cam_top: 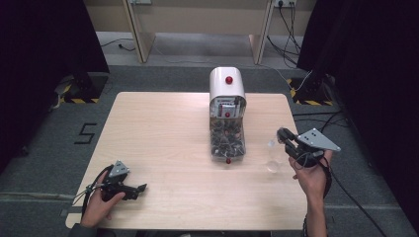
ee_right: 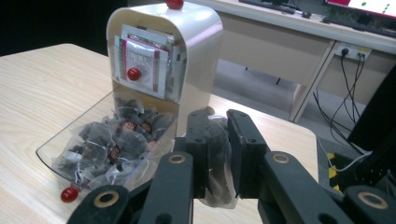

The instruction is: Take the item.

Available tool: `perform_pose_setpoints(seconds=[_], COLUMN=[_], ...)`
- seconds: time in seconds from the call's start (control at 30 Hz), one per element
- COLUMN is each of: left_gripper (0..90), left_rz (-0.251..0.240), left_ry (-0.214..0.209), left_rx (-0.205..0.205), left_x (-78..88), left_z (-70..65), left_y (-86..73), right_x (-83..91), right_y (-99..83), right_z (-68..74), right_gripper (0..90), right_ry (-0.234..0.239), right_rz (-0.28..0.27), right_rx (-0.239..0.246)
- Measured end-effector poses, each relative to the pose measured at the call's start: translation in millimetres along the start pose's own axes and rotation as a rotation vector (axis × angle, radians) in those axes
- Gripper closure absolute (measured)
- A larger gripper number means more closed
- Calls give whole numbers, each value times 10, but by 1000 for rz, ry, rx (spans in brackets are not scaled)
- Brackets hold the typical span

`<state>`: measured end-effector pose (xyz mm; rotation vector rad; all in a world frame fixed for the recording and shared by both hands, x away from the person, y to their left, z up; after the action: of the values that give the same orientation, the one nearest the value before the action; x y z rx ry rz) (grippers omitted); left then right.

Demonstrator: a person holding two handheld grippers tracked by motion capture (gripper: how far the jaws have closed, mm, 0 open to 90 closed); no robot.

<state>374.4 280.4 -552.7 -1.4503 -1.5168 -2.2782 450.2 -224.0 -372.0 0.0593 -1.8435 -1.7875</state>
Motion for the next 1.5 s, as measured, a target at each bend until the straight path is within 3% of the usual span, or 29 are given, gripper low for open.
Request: perform_pose_setpoints(seconds=[0.33,0.4,0.8,0.93,1.17,1.5], left_gripper=[0,0,0,0,0,0], left_rz=[0,0,0,-1,-1,-1], left_ry=[0,0,0,-1,-1,-1], left_rx=[0,1,0,0,0,-1], left_x=[0,0,0,-1,-2,-2], left_z=[0,0,0,0,1,1], left_y=[0,0,0,1,1,1], right_x=[45,10,-19,-22,-164,-228], right_y=[-116,-193,-322,-351,-484,-615], right_z=[-126,-131,-224,-253,-185,-260], right_gripper=[796,796,795,794,793,792], right_ry=[-34,-39,-39,-36,-9,-2], right_rz=[37,73,129,144,207,261], right_rx=[-21,-9,-25,-30,-27,-44])
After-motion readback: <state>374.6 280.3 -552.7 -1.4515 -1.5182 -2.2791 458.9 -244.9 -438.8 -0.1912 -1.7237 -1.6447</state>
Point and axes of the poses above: each handheld gripper's, and its own axes: x roughly backward along the jaws, y roughly out of its top, z roughly to its left, the point moved 7 cm from there along -x, roughly forward along the jaws, and after that the axes turned 12 degrees about -x, right-handed, at the moved point
